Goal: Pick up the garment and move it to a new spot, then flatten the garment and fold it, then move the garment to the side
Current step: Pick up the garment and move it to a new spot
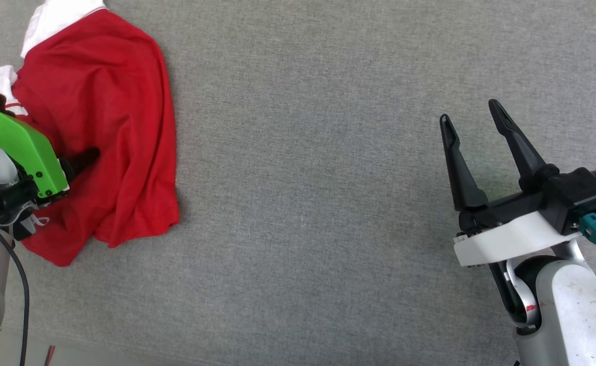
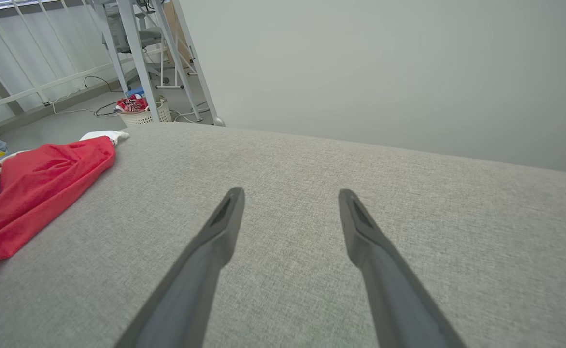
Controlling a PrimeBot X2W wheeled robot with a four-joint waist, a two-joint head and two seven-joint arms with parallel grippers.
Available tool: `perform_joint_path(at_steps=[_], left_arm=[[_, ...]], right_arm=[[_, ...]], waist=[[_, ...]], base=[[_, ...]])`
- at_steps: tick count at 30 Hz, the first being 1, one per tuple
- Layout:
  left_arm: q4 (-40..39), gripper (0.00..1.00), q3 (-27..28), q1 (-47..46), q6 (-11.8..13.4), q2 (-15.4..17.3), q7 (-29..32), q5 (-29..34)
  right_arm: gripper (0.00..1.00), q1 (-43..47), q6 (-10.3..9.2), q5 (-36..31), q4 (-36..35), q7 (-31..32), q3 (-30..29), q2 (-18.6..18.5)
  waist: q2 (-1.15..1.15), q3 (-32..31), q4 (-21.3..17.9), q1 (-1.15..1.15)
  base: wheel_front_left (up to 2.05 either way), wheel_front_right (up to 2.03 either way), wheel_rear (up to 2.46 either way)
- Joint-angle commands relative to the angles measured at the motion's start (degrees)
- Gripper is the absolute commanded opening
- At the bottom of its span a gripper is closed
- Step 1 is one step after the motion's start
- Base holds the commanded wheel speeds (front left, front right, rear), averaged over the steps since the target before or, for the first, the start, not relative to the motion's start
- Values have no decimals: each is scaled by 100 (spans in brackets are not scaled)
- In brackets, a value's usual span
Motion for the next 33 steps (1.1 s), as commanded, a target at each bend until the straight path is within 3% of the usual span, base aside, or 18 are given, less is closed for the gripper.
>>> perform_joint_path(at_steps=[1,5,12,18,25,33], left_arm=[[323,0,-248,321,-7,-381,158,-21],[347,0,-380,264,-7,-322,-540,127],[120,0,-270,173,-7,-138,-2560,480],[-215,0,-259,216,44,-96,-3874,868],[-1036,0,-441,443,275,-275,-4647,1255],[-2243,0,-880,788,423,-821,-4707,1399]], right_arm=[[100,-103,-5,38,27,-51,-12,3],[100,-22,-5,67,126,-73,-69,23],[100,205,-5,156,328,-203,-240,96],[100,477,-5,212,438,-293,-483,151],[100,784,-5,302,472,-307,-749,172],[100,1017,-5,463,411,-284,-1057,174]], waist=[[-1,-62,-18,0],[-1,-368,21,0],[-1,-1041,36,0],[-1,-1649,-13,0],[-1,-2190,-202,0],[-1,-2545,-723,0]], base=[[0,0,0],[0,0,0],[0,0,0],[0,0,0],[0,0,0],[0,0,0]])
